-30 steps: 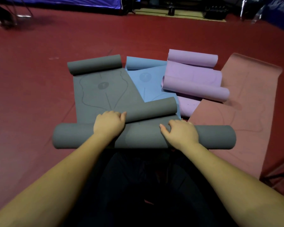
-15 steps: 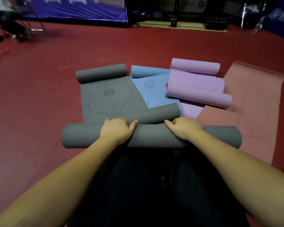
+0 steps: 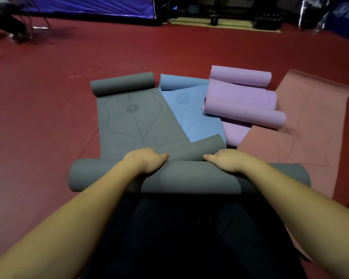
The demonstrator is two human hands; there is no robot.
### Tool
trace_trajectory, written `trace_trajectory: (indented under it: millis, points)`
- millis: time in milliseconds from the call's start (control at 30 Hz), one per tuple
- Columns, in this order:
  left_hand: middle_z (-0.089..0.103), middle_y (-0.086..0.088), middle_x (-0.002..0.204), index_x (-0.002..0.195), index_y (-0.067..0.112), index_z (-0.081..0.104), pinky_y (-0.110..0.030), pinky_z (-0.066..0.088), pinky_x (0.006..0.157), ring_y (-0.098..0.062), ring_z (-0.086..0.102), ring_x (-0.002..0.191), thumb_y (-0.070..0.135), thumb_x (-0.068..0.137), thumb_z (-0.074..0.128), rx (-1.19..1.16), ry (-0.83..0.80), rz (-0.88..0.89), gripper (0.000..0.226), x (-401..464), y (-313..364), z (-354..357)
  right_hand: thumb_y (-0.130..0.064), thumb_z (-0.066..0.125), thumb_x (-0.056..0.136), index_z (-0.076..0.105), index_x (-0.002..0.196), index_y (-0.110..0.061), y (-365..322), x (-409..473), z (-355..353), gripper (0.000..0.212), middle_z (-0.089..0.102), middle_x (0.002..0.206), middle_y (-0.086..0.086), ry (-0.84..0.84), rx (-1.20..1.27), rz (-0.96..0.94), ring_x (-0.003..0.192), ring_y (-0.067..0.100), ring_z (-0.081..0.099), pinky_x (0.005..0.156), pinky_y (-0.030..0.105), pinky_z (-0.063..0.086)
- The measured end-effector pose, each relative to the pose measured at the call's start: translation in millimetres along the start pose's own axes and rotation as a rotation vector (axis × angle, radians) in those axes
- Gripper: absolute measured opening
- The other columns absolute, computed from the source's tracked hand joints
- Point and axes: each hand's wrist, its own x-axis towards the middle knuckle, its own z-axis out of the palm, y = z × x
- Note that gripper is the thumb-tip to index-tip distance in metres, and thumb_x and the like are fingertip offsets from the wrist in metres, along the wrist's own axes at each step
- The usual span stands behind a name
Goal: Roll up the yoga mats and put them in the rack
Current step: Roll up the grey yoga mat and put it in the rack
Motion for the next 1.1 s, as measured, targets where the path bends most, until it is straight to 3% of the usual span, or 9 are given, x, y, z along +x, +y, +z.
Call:
trace_trajectory:
  millis: [100, 167, 333, 467, 600, 700, 833, 967, 1100]
  points:
    - [0.04, -0.013, 0.154, 0.144, 0.007, 0.048, -0.039, 0.029, 0.113, -0.031, 0.039, 0.141, 0.061, 0.1, 0.027, -0.039, -0.081, 0.007, 0.073, 10, 3, -9, -0.052, 0.031, 0.1, 0.059, 0.098, -0.019, 0, 2, 2, 0.044, 0.053, 0.107, 0.006, 0.255, 0.006, -0.061, 0.113, 0.029, 0.052, 0.093, 0.041, 0.043]
    - [0.034, -0.012, 0.158, 0.148, 0.007, 0.043, -0.036, 0.024, 0.116, -0.029, 0.033, 0.145, 0.059, 0.101, 0.031, -0.087, -0.123, -0.002, 0.071, 16, 5, -12, -0.049, 0.034, 0.101, 0.049, 0.084, -0.019, -3, -3, 7, 0.038, 0.055, 0.099, 0.007, 0.397, -0.022, -0.086, 0.103, 0.031, 0.055, 0.081, 0.039, 0.043]
    - [0.037, -0.009, 0.157, 0.145, 0.009, 0.047, -0.038, 0.026, 0.116, -0.026, 0.037, 0.143, 0.056, 0.099, 0.044, -0.265, -0.233, -0.053, 0.066, 34, 7, -18, -0.061, 0.028, 0.098, 0.058, 0.095, -0.016, -9, -22, 27, 0.054, 0.062, 0.107, 0.009, 0.482, -0.122, -0.064, 0.104, 0.031, 0.055, 0.082, 0.039, 0.041]
    - [0.041, -0.009, 0.154, 0.144, 0.011, 0.05, -0.04, 0.028, 0.117, -0.027, 0.04, 0.14, 0.055, 0.098, 0.047, -0.272, -0.235, -0.025, 0.063, 43, 7, -17, -0.074, 0.003, 0.082, 0.062, 0.105, -0.018, -14, -23, 43, 0.085, 0.064, 0.107, 0.004, 0.55, -0.187, -0.037, 0.104, 0.027, 0.057, 0.087, 0.036, 0.039]
    - [0.048, -0.012, 0.149, 0.139, 0.012, 0.055, -0.04, 0.033, 0.111, -0.03, 0.044, 0.137, 0.063, 0.099, 0.035, -0.077, -0.074, -0.011, 0.068, 50, 6, -14, -0.074, -0.001, 0.077, 0.064, 0.099, -0.017, -15, -15, 41, 0.089, 0.065, 0.101, 0.004, 0.588, -0.161, 0.005, 0.098, 0.027, 0.058, 0.084, 0.037, 0.04]
    - [0.066, -0.015, 0.12, 0.112, 0.013, 0.07, -0.039, 0.045, 0.091, -0.033, 0.059, 0.112, 0.054, 0.103, 0.029, -0.019, 0.185, 0.038, 0.059, 44, 3, -8, -0.073, -0.001, 0.075, 0.064, 0.095, -0.017, -14, -10, 38, 0.088, 0.066, 0.098, 0.004, 0.59, -0.169, 0.002, 0.095, 0.028, 0.058, 0.081, 0.036, 0.04]
    - [0.069, -0.016, 0.092, 0.084, 0.01, 0.07, -0.036, 0.045, 0.071, -0.036, 0.064, 0.091, 0.042, 0.104, 0.032, -0.02, 0.506, 0.023, 0.053, 27, 2, 3, -0.073, 0.003, 0.079, 0.064, 0.094, -0.017, -15, -9, 38, 0.084, 0.065, 0.097, 0.004, 0.578, -0.197, -0.014, 0.094, 0.028, 0.058, 0.08, 0.037, 0.04]
    - [0.071, -0.013, 0.089, 0.082, 0.012, 0.069, -0.038, 0.045, 0.076, -0.035, 0.064, 0.09, 0.054, 0.1, 0.031, 0.052, 0.609, 0.092, 0.059, 8, 0, 31, -0.069, 0.025, 0.093, 0.061, 0.088, -0.017, -10, 1, 29, 0.064, 0.065, 0.097, 0.006, 0.505, -0.113, 0.014, 0.096, 0.03, 0.061, 0.069, 0.035, 0.038]
    - [0.07, -0.003, 0.097, 0.089, 0.021, 0.065, -0.039, 0.039, 0.088, -0.026, 0.062, 0.1, 0.068, 0.089, 0.007, 0.152, 0.563, 0.152, 0.076, 1, -8, 42, -0.069, 0.025, 0.094, 0.062, 0.088, -0.019, -12, 7, 19, 0.063, 0.067, 0.103, 0.007, 0.427, -0.09, 0.025, 0.099, 0.03, 0.062, 0.07, 0.034, 0.038]
